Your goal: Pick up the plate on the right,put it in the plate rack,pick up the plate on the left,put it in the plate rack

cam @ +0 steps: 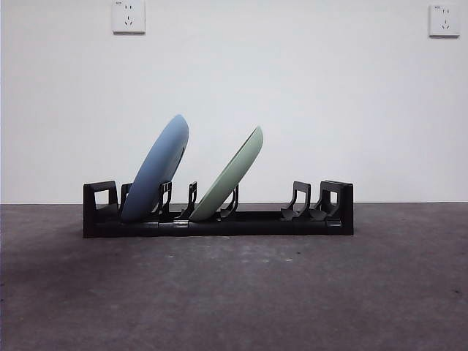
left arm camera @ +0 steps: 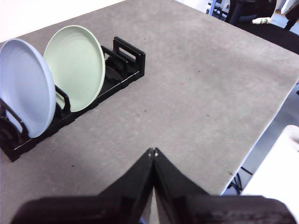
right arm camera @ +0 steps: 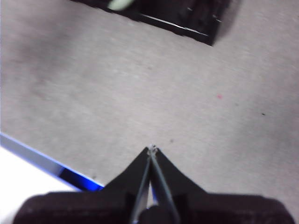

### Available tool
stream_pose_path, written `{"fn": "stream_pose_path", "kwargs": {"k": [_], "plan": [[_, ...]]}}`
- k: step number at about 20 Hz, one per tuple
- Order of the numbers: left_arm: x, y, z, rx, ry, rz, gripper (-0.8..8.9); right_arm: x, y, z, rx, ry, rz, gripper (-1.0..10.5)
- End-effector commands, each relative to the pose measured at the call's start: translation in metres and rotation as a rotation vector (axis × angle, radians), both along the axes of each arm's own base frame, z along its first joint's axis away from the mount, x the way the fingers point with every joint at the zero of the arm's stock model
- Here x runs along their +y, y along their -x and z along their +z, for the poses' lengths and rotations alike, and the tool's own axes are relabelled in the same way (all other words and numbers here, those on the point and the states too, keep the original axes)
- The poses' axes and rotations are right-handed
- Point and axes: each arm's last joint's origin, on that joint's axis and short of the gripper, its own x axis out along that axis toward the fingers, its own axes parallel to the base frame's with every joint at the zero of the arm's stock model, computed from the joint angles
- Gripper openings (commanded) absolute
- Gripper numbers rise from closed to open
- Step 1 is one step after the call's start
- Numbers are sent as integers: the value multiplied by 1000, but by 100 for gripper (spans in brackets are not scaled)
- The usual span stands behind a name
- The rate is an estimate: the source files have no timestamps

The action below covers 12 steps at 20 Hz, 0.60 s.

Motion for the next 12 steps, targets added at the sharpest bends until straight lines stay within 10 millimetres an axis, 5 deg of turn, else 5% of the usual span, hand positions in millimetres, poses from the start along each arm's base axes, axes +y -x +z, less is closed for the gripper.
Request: {"fn": "stream_pose_path", "kwargs": {"k": [1, 9, 12], "plan": [[0, -5, 4, -75, -15, 79, -4, 2, -5, -5, 40, 34, -3, 2], [19, -24, 24, -452, -135, 271, -4, 16, -31, -18, 126, 83, -5, 2], [35, -18, 11, -552, -104, 326, -4, 19, -37, -21, 145, 93, -5, 2]]}}
